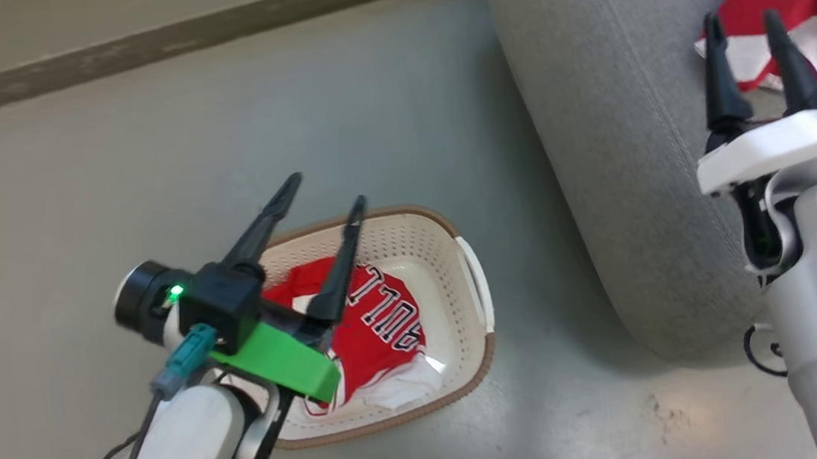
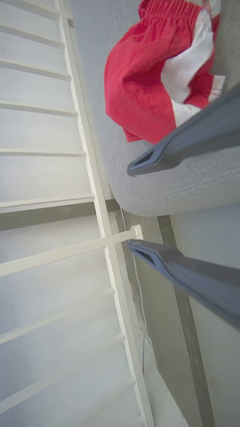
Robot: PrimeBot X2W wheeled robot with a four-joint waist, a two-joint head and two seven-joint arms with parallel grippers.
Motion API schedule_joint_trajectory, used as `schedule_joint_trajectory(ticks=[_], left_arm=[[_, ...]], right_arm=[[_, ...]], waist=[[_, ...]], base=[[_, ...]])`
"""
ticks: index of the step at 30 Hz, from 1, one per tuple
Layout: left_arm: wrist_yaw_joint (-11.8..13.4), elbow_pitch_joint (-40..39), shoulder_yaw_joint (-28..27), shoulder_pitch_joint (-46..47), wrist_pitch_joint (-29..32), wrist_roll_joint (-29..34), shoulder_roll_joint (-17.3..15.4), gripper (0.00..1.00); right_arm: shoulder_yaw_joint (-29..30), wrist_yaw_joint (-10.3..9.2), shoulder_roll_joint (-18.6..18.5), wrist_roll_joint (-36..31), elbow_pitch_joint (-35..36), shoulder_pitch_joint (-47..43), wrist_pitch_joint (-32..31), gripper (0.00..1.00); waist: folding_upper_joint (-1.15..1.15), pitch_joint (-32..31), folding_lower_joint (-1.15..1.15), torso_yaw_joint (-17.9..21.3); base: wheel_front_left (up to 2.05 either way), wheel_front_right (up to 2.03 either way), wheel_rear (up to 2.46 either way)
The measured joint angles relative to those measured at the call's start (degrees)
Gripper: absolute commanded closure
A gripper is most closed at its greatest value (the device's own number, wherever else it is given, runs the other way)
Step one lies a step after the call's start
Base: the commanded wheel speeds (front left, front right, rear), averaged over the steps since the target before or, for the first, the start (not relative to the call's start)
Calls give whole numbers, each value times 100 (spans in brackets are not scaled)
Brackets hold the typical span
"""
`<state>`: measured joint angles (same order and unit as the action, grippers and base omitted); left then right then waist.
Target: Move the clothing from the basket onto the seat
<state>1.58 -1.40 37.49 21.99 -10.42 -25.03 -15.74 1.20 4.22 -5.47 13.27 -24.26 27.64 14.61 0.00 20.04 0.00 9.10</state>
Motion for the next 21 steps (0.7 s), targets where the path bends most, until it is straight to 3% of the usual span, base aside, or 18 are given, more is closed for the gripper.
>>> schedule_joint_trajectory(ticks=[7,21], left_arm=[[261,207,-401,-235,-146,-196,2,0],[398,513,-845,-859,-232,-333,-14,0]], right_arm=[[-241,66,57,-97,383,-361,0,0],[-639,125,174,-236,641,-1168,0,0]], waist=[[0,-291,0,-273],[0,-934,0,-656]], base=[[0,0,0],[0,0,0]])
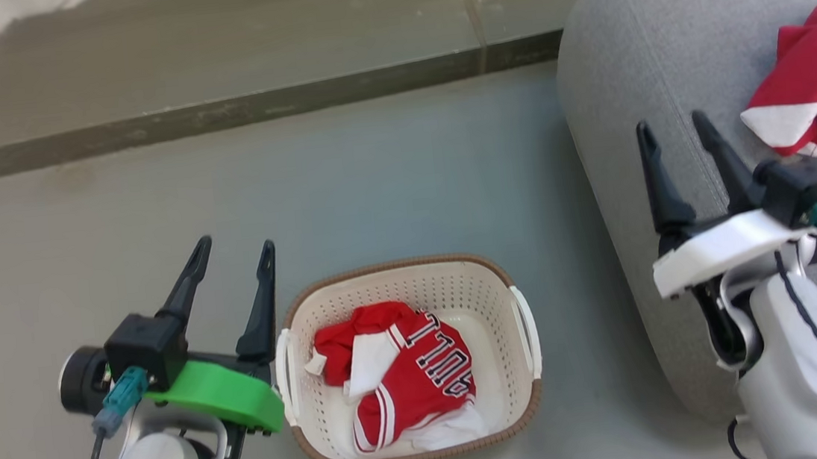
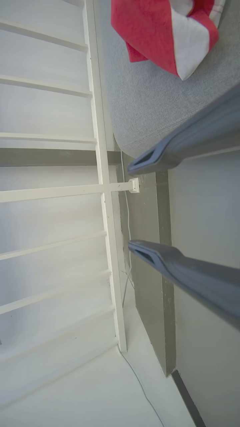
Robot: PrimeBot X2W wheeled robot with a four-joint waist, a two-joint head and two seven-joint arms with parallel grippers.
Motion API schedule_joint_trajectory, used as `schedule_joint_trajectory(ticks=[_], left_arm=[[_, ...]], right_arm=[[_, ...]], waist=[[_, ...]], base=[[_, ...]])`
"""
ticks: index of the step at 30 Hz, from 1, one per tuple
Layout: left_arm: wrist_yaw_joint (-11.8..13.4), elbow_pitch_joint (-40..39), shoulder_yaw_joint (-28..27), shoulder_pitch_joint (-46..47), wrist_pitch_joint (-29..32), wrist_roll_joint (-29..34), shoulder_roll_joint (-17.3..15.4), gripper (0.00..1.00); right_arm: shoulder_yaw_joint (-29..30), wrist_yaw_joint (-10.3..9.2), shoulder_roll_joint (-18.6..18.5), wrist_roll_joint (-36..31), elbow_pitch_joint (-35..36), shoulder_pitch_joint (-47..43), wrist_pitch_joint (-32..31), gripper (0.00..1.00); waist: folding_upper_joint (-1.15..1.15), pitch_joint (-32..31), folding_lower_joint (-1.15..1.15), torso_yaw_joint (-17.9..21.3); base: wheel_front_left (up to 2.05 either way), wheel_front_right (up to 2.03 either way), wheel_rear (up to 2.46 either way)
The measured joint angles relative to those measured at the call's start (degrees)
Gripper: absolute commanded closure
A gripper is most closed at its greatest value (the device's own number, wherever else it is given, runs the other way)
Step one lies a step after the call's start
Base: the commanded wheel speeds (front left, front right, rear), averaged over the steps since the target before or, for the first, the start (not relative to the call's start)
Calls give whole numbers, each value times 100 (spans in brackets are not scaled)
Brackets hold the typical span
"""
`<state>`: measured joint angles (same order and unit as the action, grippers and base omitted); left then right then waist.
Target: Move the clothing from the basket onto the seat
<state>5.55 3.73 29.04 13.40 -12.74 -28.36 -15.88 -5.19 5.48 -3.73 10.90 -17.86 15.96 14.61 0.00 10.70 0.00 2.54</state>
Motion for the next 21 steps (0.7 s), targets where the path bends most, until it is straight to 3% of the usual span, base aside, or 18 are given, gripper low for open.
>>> schedule_joint_trajectory(ticks=[21], left_arm=[[59,159,-416,-762,-76,-188,3,0]], right_arm=[[-94,-83,16,-64,210,-910,0,0]], waist=[[0,-602,0,-89]], base=[[0,0,0]])
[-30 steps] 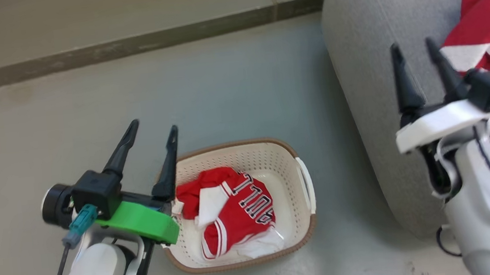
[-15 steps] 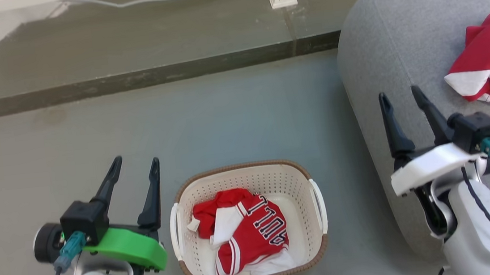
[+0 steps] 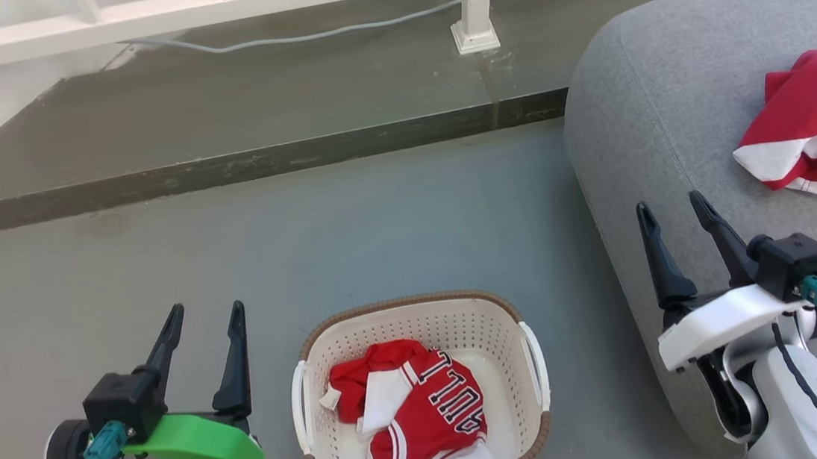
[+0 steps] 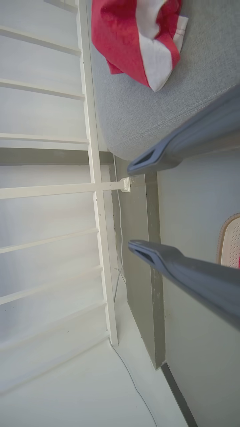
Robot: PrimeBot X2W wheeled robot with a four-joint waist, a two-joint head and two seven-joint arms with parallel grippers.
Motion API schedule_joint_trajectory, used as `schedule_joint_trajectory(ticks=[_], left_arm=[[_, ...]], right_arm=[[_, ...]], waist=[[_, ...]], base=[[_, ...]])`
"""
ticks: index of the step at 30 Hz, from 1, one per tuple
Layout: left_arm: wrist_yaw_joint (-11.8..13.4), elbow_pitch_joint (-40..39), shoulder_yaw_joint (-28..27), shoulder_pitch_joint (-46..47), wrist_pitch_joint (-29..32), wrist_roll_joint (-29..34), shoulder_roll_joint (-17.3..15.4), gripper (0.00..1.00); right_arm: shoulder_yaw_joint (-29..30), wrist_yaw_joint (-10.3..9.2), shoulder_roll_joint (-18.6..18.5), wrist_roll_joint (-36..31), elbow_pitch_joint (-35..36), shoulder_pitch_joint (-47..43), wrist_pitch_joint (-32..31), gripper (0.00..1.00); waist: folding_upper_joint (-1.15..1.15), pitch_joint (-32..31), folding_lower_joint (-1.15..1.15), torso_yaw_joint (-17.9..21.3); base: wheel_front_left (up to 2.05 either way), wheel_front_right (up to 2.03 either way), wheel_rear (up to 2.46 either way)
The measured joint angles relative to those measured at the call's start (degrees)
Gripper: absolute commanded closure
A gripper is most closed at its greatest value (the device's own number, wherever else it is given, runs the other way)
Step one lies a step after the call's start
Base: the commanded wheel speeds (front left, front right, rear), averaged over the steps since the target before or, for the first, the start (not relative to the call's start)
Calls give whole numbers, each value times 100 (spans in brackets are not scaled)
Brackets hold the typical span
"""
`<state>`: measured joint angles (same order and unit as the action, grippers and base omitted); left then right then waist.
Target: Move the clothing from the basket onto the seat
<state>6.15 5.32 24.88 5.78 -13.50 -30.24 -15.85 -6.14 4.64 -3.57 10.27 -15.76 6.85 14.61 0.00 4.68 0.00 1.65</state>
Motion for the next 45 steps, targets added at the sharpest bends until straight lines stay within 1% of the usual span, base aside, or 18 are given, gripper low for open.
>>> schedule_joint_trajectory(ticks=[4,6,13,15,34,38,45], left_arm=[[2,-11,-56,-102,-9,-9,3,0],[51,-11,-66,-142,-15,-11,3,0],[52,-27,-97,-187,-15,-10,3,0],[52,-32,-99,-232,-15,-7,3,0],[52,-97,-103,-260,4,27,35,0],[52,-120,-103,-262,34,46,43,0],[53,-186,-80,-264,87,70,47,0]], right_arm=[[-7,-21,1,-1,55,-92,-1,0],[-16,-22,3,-1,68,-148,-1,0],[-41,-32,7,0,141,-174,-1,0],[-43,-66,7,0,159,-176,-1,0],[-70,-81,10,1,325,-275,-1,0],[-79,-118,10,1,356,-276,-2,0],[-125,-118,10,1,476,-276,-48,0]], waist=[[0,-48,0,-10],[0,-56,0,-14],[0,-74,0,-7],[0,-78,0,1],[0,-57,0,78],[0,-37,0,86],[0,54,0,107]], base=[[0,0,0],[0,0,0],[0,0,0],[0,0,0],[0,0,0],[0,0,0],[0,0,0]])
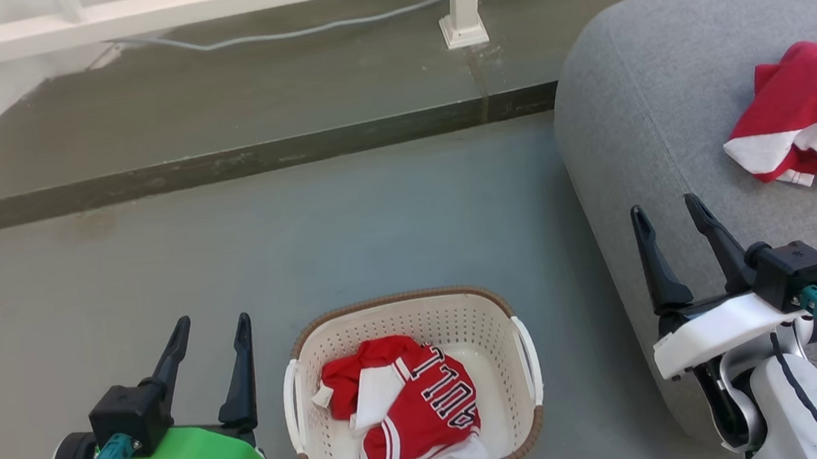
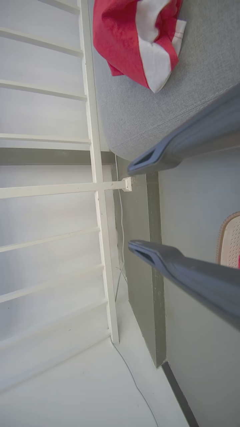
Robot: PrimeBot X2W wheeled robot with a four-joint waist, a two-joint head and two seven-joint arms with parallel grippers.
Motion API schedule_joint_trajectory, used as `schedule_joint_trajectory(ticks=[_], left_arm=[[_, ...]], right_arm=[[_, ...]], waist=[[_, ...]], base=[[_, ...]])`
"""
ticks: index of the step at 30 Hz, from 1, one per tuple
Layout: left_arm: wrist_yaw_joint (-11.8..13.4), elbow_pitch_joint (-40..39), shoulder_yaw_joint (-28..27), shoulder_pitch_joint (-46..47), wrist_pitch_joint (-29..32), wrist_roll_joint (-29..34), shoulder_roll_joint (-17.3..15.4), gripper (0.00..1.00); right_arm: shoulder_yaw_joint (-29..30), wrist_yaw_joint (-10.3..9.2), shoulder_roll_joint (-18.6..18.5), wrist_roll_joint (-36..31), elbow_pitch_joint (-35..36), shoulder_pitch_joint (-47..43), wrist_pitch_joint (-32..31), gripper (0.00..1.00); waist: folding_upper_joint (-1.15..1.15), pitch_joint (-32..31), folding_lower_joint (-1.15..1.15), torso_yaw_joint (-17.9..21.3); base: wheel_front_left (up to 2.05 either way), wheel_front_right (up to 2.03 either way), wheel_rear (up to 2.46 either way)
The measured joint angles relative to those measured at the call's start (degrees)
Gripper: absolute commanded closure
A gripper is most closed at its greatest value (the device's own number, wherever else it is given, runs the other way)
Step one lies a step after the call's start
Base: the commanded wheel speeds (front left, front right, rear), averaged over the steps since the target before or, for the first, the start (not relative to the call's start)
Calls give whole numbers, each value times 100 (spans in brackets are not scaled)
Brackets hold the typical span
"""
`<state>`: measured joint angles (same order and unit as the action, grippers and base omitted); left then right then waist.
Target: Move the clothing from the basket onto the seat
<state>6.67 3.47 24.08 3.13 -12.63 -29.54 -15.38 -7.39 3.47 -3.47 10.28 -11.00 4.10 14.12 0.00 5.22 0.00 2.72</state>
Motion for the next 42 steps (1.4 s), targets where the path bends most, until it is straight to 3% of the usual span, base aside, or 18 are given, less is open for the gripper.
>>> schedule_joint_trajectory(ticks=[18,42], left_arm=[[-74,86,580,402,416,283,185,0],[-568,1674,1196,2146,1160,714,557,0]], right_arm=[[-154,7,0,-26,651,381,-57,0],[-453,71,4,-24,1573,1369,-52,0]], waist=[[0,982,0,199],[0,2798,0,759]], base=[[0,0,0],[0,0,0]])
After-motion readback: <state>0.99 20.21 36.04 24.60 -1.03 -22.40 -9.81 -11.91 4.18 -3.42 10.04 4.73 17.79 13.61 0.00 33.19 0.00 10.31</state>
